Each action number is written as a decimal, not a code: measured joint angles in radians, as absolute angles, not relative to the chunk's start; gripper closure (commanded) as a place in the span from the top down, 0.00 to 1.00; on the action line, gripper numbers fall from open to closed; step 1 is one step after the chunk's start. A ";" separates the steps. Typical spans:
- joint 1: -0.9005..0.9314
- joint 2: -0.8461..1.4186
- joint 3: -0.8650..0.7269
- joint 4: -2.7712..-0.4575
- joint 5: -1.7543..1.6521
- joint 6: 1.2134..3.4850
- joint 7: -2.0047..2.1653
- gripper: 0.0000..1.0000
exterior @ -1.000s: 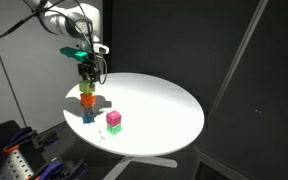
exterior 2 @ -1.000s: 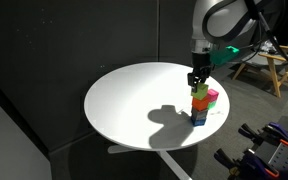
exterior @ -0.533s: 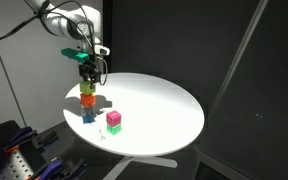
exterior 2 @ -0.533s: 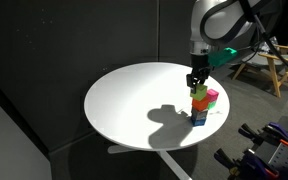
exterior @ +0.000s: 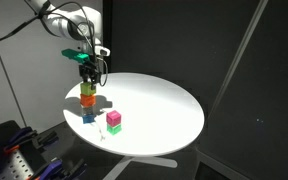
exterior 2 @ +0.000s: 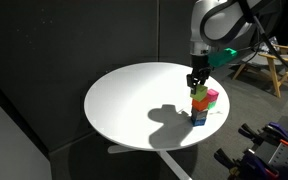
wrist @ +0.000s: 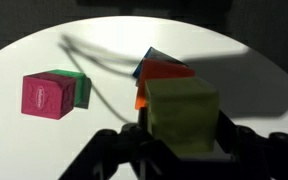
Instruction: Move the green block to the other stack of blocks
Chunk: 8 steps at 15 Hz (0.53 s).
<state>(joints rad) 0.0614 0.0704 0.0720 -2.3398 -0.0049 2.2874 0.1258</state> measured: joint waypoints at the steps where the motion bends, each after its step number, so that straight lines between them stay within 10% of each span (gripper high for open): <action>1: 0.061 0.071 0.071 -2.340 -0.005 2.287 0.126 1.00; 8: 0.061 0.068 0.068 -2.340 -0.005 2.286 0.127 1.00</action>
<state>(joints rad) 0.0613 0.0683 0.0684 -2.3398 -0.0051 2.2857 0.1267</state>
